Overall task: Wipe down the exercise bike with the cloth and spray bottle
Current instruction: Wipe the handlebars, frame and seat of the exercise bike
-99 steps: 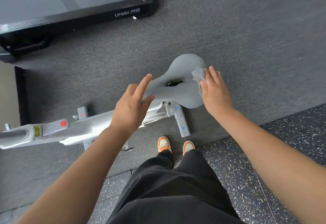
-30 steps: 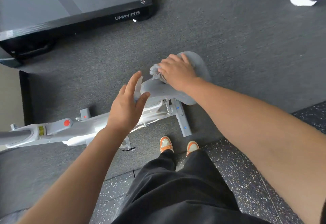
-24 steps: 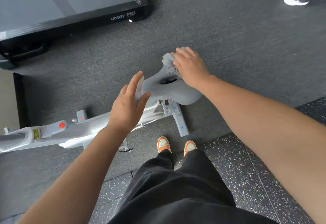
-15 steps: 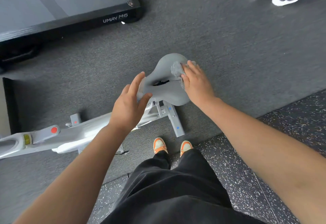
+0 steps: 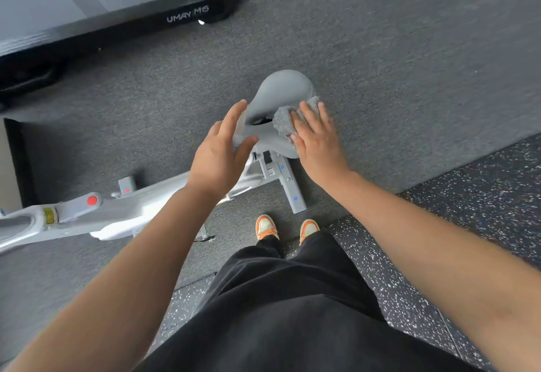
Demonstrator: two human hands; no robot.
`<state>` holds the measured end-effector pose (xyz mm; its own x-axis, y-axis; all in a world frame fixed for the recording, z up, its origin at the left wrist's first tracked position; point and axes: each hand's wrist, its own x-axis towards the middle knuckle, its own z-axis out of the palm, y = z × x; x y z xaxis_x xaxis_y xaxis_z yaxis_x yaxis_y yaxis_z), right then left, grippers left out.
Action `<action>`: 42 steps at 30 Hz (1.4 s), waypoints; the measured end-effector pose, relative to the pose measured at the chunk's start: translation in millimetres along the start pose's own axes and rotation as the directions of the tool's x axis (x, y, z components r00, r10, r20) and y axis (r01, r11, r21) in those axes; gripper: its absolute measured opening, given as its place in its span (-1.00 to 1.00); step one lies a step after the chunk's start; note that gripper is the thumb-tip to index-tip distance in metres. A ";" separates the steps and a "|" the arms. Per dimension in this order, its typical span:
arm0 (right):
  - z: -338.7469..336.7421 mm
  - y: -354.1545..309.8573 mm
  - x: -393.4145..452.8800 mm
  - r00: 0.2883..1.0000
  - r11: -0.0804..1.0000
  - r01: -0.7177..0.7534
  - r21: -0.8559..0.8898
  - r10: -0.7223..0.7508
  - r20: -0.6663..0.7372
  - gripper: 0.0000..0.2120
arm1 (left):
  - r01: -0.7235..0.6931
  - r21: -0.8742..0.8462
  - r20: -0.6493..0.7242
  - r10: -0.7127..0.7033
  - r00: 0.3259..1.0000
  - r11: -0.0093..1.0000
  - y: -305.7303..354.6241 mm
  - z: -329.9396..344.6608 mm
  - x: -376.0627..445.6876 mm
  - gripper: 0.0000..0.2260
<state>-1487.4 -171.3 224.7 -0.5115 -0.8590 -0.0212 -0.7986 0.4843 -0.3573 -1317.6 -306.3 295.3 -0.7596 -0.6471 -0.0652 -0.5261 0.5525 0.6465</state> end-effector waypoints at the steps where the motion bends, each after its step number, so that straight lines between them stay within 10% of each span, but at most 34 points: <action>1: 0.2 0.0 0.0 1.000 1.000 -0.003 -0.004 0.003 -0.003 -0.56 | -0.002 0.003 -0.001 0.002 1.000 1.000 -0.7 0.1 0.4 -0.48; 42: 1.0 -2.4 6.2 0.994 0.995 -0.102 0.018 0.102 -0.039 -0.55 | 0.006 0.006 -0.021 -0.006 1.000 1.000 -24.8 -15.6 13.4 -0.50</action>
<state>-1488.3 -178.0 224.5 -0.6024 -0.7979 -0.0211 -0.7366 0.5659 -0.3704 -1308.8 -337.0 290.3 -0.7482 -0.6614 -0.0531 -0.5332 0.5517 0.6414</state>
